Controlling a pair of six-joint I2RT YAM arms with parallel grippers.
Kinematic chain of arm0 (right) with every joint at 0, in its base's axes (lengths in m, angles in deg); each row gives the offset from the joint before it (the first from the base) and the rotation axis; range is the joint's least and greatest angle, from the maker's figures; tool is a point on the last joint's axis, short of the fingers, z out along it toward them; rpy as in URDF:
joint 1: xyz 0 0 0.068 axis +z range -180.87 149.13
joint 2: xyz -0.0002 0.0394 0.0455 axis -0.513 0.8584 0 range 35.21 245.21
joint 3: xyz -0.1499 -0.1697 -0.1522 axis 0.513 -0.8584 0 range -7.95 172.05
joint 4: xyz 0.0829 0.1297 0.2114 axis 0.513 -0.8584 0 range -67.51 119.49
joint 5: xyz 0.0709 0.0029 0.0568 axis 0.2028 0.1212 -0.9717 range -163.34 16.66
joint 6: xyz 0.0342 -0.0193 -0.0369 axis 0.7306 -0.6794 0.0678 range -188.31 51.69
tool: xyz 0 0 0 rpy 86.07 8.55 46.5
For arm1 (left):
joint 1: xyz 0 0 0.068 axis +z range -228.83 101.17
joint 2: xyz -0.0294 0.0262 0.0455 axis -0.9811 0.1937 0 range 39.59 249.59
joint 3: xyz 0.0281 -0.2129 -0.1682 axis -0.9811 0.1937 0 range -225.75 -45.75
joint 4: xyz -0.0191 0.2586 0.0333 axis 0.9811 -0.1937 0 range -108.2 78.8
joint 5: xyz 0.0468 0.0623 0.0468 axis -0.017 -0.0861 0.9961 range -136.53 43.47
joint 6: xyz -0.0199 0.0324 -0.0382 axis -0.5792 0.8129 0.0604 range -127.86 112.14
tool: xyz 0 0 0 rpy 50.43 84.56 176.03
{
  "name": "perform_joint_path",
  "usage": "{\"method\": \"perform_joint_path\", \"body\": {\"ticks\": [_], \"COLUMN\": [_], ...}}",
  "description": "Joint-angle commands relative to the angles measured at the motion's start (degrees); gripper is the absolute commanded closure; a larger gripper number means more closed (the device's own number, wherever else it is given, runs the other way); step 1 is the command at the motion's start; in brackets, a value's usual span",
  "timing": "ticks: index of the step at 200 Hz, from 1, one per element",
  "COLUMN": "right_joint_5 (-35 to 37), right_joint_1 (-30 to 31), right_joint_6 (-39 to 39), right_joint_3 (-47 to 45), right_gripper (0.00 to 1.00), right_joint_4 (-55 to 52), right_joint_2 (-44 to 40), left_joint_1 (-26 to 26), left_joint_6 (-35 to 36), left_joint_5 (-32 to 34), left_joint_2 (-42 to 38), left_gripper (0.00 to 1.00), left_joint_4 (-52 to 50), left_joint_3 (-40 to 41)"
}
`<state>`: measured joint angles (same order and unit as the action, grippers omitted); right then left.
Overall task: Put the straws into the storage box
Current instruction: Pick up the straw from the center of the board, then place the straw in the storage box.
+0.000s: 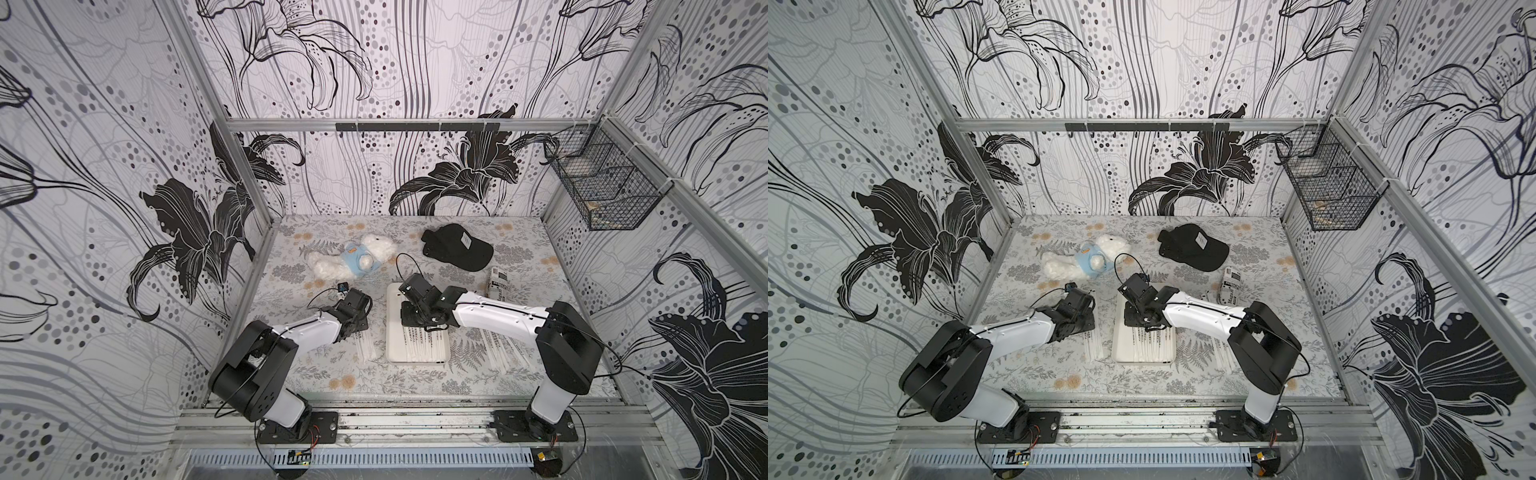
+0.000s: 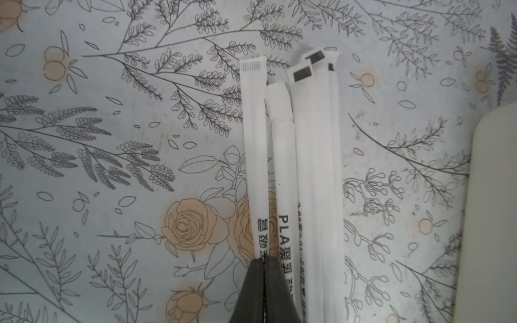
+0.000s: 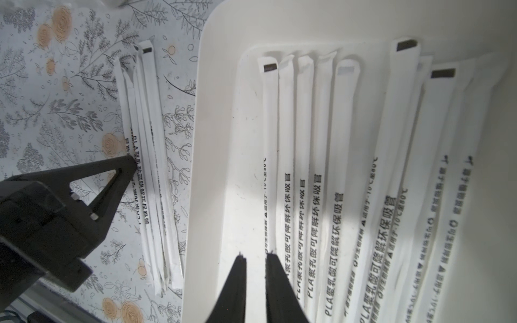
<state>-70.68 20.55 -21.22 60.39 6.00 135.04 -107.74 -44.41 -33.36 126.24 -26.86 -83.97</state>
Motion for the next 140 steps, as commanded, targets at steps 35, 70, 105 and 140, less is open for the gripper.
{"method": "perform_joint_path", "body": {"ticks": [35, 70, 105, 140], "right_joint_5": [0.95, 1.25, 2.98, 3.28], "right_joint_1": [-1.34, -4.69, -9.28, -10.7], "right_joint_6": [-1.65, -2.6, -3.97, -4.39], "right_joint_3": [-1.57, -3.93, -6.51, -7.77], "right_gripper": [0.83, 0.83, 0.83, 0.83], "right_joint_4": [0.42, 0.39, -0.82, -1.33], "right_joint_2": [-3.53, -8.53, -13.19, -15.19], "left_joint_1": [-1.14, -10.5, -17.06, -17.44], "left_joint_6": [1.05, 4.5, -0.15, -1.81], "left_joint_5": [7.44, 4.73, -3.51, -1.84], "left_joint_2": [-9.65, -13.19, -5.32, 3.31], "left_gripper": [0.99, 0.99, 1.0, 1.0], "left_joint_4": [-13.72, -10.17, 0.4, 3.03], "left_joint_3": [-7.38, -14.62, -14.32, -15.46]}}
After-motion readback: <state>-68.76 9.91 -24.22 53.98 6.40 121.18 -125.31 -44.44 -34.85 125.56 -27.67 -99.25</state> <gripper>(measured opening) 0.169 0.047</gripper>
